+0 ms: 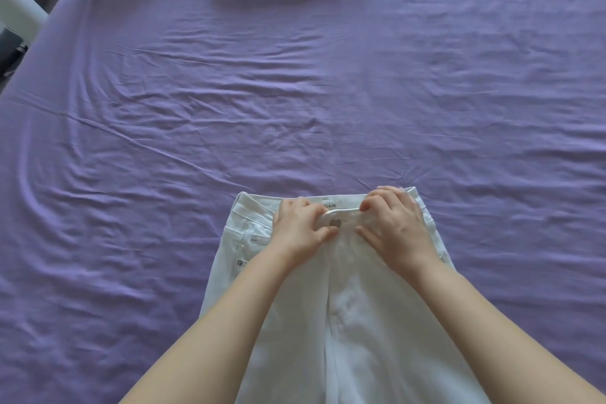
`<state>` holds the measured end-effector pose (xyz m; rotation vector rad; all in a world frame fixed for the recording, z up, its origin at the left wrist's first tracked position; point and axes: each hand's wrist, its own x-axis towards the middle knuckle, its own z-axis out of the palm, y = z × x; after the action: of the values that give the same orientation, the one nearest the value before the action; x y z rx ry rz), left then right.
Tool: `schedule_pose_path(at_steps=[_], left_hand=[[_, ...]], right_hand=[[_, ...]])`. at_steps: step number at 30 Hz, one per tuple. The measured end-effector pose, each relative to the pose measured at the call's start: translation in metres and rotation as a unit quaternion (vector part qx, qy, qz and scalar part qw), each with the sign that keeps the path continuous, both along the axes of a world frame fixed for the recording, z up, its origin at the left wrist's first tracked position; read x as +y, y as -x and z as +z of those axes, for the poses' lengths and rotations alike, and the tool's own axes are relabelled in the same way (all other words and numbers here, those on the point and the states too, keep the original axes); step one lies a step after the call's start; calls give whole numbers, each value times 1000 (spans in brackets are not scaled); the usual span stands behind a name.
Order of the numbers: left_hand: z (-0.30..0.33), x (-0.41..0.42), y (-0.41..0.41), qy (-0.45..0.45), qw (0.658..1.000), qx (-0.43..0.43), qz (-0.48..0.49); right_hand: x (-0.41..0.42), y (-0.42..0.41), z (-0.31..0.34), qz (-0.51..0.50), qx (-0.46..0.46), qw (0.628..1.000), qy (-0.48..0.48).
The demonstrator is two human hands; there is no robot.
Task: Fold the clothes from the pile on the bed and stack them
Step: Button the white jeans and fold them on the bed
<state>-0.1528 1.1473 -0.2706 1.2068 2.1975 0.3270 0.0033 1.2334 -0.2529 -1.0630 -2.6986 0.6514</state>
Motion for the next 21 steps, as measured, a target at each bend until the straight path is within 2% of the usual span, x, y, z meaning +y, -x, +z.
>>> schedule_pose_path(at_steps=[2,5,9,10,12,15,19,21], left_hand=[[-2,-2,-4,-12,1000,27,3],[-1,-4,-19,-48,992,113,4],[6,1,-45,-184,967,167,-54],[7,4,-50,-182,969,150,-73],[7,14,-59,-118,984,101,-87],[0,31,-65,-33,985,105,-131],[8,53,-63,24,983,107,-144],[15,60,-59,32,988,56,-139]], right_hand=[[-1,-19,-4,7,-24,1000,-16],[-3,-49,-12,-15,-32,999,8],[-3,-71,-19,-60,48,996,40],[-3,-73,-19,-75,69,993,50],[-1,-75,-20,-99,89,989,61],[1,-78,-22,-132,90,983,94],[4,-80,-22,-154,89,973,145],[6,-82,-21,-166,101,967,167]])
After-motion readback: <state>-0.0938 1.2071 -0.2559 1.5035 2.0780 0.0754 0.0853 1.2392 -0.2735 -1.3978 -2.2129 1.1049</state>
